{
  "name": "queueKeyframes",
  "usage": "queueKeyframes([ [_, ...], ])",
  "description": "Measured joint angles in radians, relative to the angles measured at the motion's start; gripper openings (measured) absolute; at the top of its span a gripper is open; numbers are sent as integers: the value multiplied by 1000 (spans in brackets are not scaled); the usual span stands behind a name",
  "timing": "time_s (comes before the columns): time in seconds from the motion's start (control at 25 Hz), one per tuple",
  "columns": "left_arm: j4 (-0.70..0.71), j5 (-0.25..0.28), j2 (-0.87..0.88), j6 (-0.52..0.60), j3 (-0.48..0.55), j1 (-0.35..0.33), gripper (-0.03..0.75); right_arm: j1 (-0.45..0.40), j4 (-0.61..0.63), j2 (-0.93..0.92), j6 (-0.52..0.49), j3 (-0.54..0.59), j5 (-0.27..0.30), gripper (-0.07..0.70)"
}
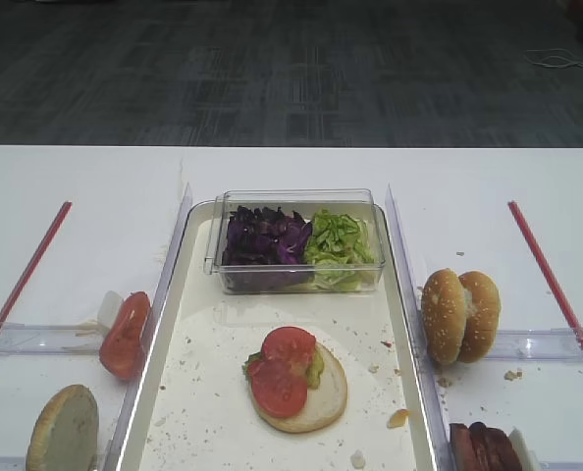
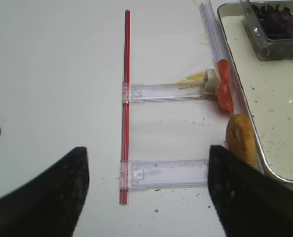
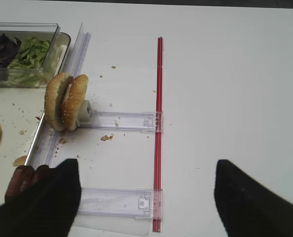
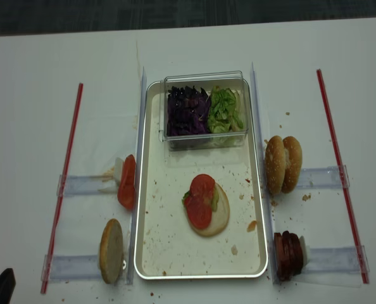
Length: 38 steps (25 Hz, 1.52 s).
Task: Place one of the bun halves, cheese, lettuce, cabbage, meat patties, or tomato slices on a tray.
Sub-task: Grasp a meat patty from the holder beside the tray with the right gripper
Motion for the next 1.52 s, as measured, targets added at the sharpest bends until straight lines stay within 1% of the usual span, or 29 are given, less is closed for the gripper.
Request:
queueKeyframes([
  [0.4,0,0,0,0,0,0,501,0,0,0,0,0,0,590],
  [0.88,0,0,0,0,0,0,474,0,0,21,0,0,0,590],
  [1.08,0,0,0,0,0,0,474,0,0,180,0,0,0,590],
  [1.2,0,0,0,0,0,0,474,0,0,311,0,0,0,590],
  [1.52,0,0,0,0,0,0,474,0,4,706,0,0,-21,590],
])
